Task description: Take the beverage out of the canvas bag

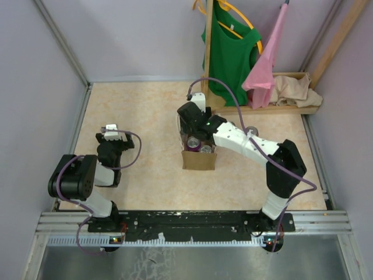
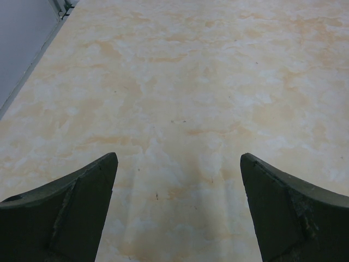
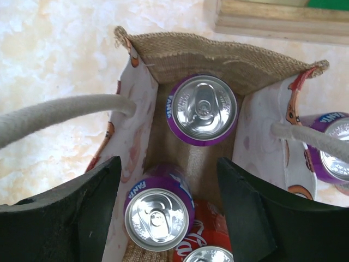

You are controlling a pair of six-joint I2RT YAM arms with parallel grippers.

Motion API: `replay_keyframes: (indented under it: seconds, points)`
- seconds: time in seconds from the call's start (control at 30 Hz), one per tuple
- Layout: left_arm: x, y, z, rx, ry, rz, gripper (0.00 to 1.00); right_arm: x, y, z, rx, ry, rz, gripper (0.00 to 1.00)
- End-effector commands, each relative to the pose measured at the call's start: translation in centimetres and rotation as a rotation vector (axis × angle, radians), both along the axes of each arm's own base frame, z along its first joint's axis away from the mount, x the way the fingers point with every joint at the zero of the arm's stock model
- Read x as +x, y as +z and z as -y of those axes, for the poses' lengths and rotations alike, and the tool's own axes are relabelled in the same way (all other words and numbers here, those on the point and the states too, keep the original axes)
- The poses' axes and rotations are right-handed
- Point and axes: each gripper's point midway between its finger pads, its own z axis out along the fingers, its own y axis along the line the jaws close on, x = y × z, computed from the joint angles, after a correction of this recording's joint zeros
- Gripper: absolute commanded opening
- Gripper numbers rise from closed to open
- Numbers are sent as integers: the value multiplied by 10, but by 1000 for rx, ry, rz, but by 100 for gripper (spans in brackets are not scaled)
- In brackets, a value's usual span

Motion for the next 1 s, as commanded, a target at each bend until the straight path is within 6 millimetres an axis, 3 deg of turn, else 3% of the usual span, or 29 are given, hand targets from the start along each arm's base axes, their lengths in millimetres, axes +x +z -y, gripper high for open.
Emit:
replay_keyframes:
  seconds: [0.0,0.27,0.4,0.47,0.67,0.97]
  points:
    - [4,4,3,3,-12,16,100,-1,12,7,2,-56,30,71]
    - [4,4,3,4,-13,16,100,9,2,18,-52,-111,31,72]
    - [4,4,3,3,-11,17,100,17,-9,31,-51,-155,5,92]
    - [4,4,3,4,-11,16,100,20,-13,34,-44,-153,0,96]
    - [4,4,3,4,-12,16,100,33,-22,34,-56,-136,-1,99]
    - [4,4,3,3,-11,16,100,51,-40,26,-85,-118,-15,95]
